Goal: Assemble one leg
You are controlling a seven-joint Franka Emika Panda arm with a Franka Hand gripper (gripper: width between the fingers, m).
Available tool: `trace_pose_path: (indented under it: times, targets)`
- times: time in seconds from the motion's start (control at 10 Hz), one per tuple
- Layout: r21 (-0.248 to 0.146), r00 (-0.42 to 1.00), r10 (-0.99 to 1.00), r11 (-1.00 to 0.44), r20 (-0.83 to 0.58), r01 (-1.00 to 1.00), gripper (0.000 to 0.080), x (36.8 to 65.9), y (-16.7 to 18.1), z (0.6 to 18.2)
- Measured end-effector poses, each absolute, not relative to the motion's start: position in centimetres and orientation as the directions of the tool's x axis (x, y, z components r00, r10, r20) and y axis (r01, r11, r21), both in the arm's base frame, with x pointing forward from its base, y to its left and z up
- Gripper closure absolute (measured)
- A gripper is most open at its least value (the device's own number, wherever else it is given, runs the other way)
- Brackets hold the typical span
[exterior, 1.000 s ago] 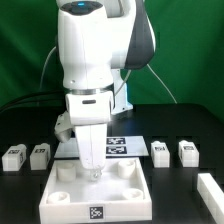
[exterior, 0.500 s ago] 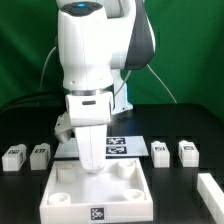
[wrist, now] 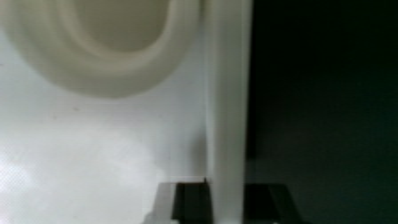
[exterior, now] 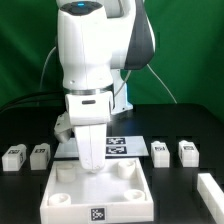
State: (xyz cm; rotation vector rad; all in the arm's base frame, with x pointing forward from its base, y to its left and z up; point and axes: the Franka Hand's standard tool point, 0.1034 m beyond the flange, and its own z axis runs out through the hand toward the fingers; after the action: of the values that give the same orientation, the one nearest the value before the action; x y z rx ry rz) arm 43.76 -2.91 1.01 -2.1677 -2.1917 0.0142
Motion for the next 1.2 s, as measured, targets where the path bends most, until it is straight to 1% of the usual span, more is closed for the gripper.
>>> trace_pose_path:
  times: [0.1, 0.2, 0.6, 0.7, 1.0, 1.2]
  targets:
    - [-0.047, -0.008, 0.999, 0.01, 0.036, 0.999, 0.0741, 43.9, -2.8, 1.0]
    - [-0.039, -0.004, 0.999, 0.006, 0.042, 0.999, 0.0741, 44.6, -2.0, 1.0]
    - [0.009, 0.019, 0.996, -0.02, 0.087, 1.0, 0.0741, 48.9, 3.0, 1.0]
    - [0.012, 0.026, 0.995, -0.027, 0.097, 1.0, 0.0741, 49.6, 4.1, 1.0]
    - [0.006, 0.034, 0.994, -0.035, 0.107, 0.999, 0.0741, 49.5, 6.6, 1.0]
    - [0.011, 0.039, 0.993, -0.041, 0.11, 0.999, 0.0741, 49.6, 6.5, 1.0]
